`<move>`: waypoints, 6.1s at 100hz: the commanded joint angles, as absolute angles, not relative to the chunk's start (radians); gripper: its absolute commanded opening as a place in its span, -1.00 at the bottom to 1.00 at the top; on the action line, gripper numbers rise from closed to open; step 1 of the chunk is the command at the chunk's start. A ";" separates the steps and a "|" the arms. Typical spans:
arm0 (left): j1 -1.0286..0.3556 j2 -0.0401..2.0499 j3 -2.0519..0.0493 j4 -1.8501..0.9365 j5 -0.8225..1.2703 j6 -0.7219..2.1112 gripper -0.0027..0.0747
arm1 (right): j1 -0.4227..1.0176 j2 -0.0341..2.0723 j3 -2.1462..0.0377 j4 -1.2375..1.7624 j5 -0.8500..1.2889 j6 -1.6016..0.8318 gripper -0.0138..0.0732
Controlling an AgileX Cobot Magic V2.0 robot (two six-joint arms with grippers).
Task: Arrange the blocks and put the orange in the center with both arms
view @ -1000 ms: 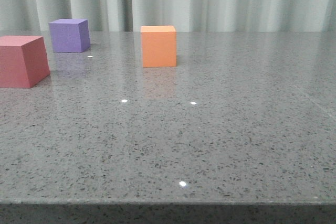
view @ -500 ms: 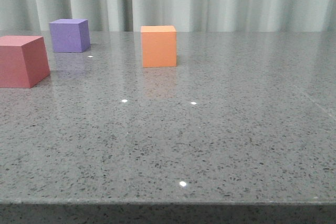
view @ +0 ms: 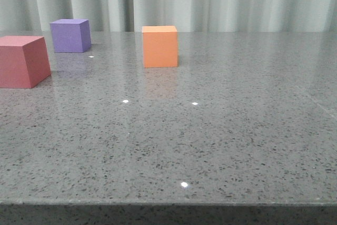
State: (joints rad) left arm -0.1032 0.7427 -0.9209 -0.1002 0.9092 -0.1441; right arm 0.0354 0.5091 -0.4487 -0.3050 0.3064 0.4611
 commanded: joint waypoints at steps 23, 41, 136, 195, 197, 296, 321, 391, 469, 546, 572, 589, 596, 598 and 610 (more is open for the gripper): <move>-0.346 1.045 -1.119 -0.163 0.749 -0.142 0.77 | 0.032 0.508 -0.472 -0.326 0.223 0.457 -0.84; -0.465 1.258 -1.268 -0.154 0.709 -0.150 0.76 | 0.032 0.508 -0.472 -0.326 0.223 0.457 -0.84; -0.699 1.955 -1.935 0.405 0.868 -0.643 0.75 | 0.032 0.508 -0.472 -0.326 0.223 0.457 -0.84; -0.699 2.050 -1.935 0.417 0.820 -0.673 0.50 | 0.032 0.508 -0.472 -0.326 0.223 0.457 -0.84; -0.699 2.051 -1.935 0.415 0.820 -0.673 0.44 | 0.032 0.508 -0.472 -0.326 0.223 0.457 -0.84; -0.442 1.766 -1.861 0.259 0.941 -0.298 -0.20 | 0.032 0.508 -0.472 -0.326 0.223 0.457 -0.84; -0.314 1.665 -1.619 0.230 0.786 -0.268 -0.20 | 0.032 0.508 -0.472 -0.326 0.223 0.457 -0.84; -0.250 1.740 -1.488 0.150 0.616 -0.214 -0.20 | 0.032 0.508 -0.472 -0.326 0.223 0.457 -0.84; -0.250 1.798 -1.497 0.134 0.617 -0.205 0.78 | 0.032 0.508 -0.472 -0.326 0.223 0.457 -0.84; -0.250 1.199 -1.170 0.164 0.443 -0.205 0.78 | 0.032 0.508 -0.472 -0.326 0.223 0.457 -0.84; -0.250 0.856 -0.839 0.164 0.315 -0.205 0.78 | 0.032 0.508 -0.472 -0.326 0.223 0.457 -0.84; -0.250 0.665 -0.684 0.164 0.316 -0.205 0.63 | 0.032 0.508 -0.472 -0.326 0.223 0.457 -0.84; -0.250 0.598 -0.636 0.164 0.316 -0.205 0.38 | 0.032 0.508 -0.472 -0.326 0.223 0.457 -0.84; -0.250 0.580 -0.624 0.164 0.316 -0.205 0.28 | 0.032 0.508 -0.472 -0.326 0.223 0.457 -0.84; -0.250 0.500 -0.570 0.164 0.316 -0.205 -0.43 | 0.032 0.508 -0.472 -0.326 0.223 0.457 -0.84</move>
State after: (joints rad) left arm -0.2513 0.5425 -0.5737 0.1608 0.4008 -0.2045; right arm 0.0354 0.5091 -0.4487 -0.3050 0.3043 0.4611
